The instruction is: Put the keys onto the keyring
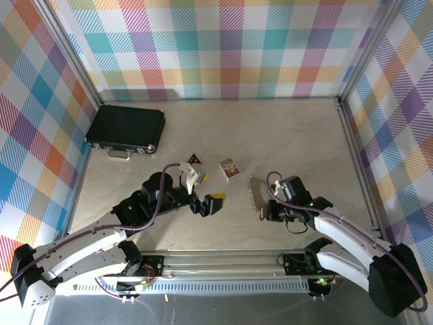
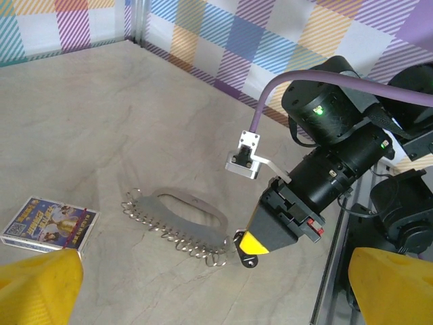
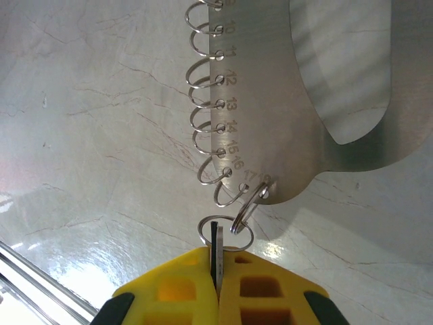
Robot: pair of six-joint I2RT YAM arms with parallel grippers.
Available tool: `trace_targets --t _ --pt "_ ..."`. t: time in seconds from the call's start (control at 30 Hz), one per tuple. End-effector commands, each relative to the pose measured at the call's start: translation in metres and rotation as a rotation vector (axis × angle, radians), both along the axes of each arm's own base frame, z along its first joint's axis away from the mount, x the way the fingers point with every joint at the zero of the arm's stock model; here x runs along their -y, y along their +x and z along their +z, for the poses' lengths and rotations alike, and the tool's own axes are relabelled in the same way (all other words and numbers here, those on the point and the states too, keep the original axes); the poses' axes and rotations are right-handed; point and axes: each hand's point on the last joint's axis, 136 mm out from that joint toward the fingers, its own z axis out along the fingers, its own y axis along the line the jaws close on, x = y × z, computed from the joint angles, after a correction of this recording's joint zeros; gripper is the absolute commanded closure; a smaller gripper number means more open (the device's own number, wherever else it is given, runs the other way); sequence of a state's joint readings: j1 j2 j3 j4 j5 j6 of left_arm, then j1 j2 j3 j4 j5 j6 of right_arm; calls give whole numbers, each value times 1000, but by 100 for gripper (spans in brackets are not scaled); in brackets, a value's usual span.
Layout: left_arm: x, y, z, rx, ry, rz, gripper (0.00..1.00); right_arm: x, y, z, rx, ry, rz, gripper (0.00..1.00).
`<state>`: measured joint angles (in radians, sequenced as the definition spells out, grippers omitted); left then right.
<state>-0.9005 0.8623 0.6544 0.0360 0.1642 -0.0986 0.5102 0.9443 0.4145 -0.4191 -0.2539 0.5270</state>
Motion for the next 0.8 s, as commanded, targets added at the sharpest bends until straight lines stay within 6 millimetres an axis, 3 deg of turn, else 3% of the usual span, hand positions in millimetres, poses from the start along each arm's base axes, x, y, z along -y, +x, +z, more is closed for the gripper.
trace_targets --t 0.0,0.2,0.4,0.57,0.77 --pt "-2 7 3 4 -33 32 0 2 -3 -1 0 4 -26 100" --pt "-3 10 0 1 -32 51 0 5 -9 -2 -3 11 -42 98" --pt "-1 13 0 -11 -49 57 0 8 -10 -1 4 9 -61 78" --pt "-8 24 1 -14 -56 135 0 12 -12 2 15 9 -79 70" --pt "-29 46 -5 -42 -29 320 0 18 -3 25 92 -13 -93 61"
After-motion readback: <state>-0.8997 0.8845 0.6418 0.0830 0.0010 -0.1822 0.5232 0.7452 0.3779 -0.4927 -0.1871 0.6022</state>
